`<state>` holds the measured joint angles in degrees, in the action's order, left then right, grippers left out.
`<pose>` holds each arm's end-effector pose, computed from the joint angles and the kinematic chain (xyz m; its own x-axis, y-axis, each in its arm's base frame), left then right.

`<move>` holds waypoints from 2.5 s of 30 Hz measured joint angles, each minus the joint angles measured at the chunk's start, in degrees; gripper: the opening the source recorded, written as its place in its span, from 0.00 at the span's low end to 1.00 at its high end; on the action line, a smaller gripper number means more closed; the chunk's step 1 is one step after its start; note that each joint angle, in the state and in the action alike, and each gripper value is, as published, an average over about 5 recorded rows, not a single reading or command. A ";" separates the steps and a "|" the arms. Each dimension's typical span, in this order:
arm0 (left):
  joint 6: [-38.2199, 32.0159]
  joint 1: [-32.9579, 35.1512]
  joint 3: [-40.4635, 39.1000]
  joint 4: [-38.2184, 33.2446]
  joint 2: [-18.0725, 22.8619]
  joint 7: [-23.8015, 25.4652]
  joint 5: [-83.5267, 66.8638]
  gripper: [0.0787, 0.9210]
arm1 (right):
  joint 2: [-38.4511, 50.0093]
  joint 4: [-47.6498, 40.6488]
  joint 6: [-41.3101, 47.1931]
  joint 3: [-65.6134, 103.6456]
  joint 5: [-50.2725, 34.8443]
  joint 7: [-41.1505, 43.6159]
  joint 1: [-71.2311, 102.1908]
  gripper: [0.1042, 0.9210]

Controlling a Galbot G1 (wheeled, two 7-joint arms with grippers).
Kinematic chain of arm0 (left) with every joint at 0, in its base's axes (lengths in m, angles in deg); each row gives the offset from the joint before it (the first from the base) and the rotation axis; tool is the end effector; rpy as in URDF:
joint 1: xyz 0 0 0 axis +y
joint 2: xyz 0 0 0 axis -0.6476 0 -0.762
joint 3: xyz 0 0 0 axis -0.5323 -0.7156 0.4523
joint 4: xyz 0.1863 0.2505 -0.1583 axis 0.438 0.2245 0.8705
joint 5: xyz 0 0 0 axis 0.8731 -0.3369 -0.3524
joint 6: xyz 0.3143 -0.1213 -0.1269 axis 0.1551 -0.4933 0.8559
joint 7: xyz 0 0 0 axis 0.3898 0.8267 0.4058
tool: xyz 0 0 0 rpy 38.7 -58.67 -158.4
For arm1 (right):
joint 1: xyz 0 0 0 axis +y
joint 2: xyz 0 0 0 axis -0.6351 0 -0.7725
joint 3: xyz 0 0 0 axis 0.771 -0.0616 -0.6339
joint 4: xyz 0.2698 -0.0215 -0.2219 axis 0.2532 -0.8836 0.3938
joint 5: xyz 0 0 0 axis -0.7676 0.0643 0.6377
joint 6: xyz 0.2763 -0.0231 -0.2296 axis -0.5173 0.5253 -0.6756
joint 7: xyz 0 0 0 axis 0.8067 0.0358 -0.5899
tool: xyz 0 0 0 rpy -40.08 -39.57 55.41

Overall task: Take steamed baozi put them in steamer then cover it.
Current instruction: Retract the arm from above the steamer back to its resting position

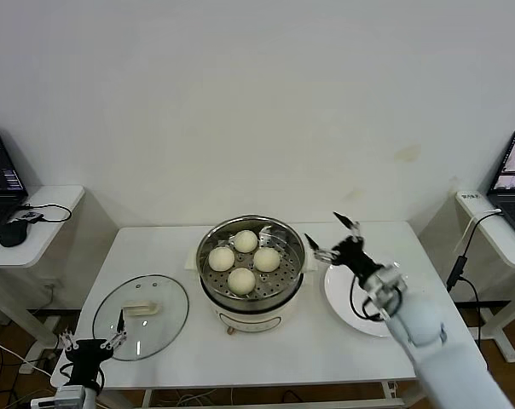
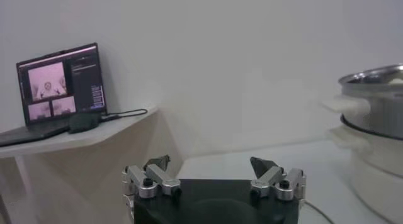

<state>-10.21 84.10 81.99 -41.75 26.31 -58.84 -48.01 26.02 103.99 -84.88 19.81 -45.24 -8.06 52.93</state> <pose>0.1637 0.1365 -0.3516 -0.9791 -0.1912 0.0699 -0.1554 0.9236 0.3504 0.3357 -0.0888 -0.2683 -0.9077 -0.4122 -0.0788 -0.3795 0.8863 -0.2653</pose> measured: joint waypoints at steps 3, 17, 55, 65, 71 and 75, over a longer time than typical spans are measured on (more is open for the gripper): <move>-1.16 -0.95 0.79 2.00 -0.85 -0.21 7.78 0.88 | -4.36 0.96 -2.37 6.37 1.28 0.22 5.91 0.88; -5.58 -2.22 1.46 11.16 -6.44 -2.61 50.78 0.88 | -16.66 0.54 -9.14 21.37 4.84 0.07 19.36 0.88; -5.43 -21.70 -9.81 27.58 -10.04 -1.26 68.43 0.88 | -24.55 -0.47 -11.64 28.40 8.80 0.79 27.68 0.88; -5.28 -24.39 -10.72 30.51 -10.29 -0.67 67.06 0.82 | -24.68 -1.06 -11.74 28.51 9.24 0.97 27.88 0.88; -5.25 -25.25 -11.10 31.89 -10.23 -0.30 66.44 0.61 | -24.82 -1.38 -11.75 28.26 9.49 1.04 27.78 0.88; -5.31 -25.84 -11.31 33.02 -10.01 -0.40 66.22 0.48 | -24.82 -1.46 -11.76 28.23 9.53 1.08 27.87 0.88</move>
<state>-15.51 58.26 70.68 -8.74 16.30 -59.24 18.21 1.20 102.54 -96.64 48.05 -35.70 -6.98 80.80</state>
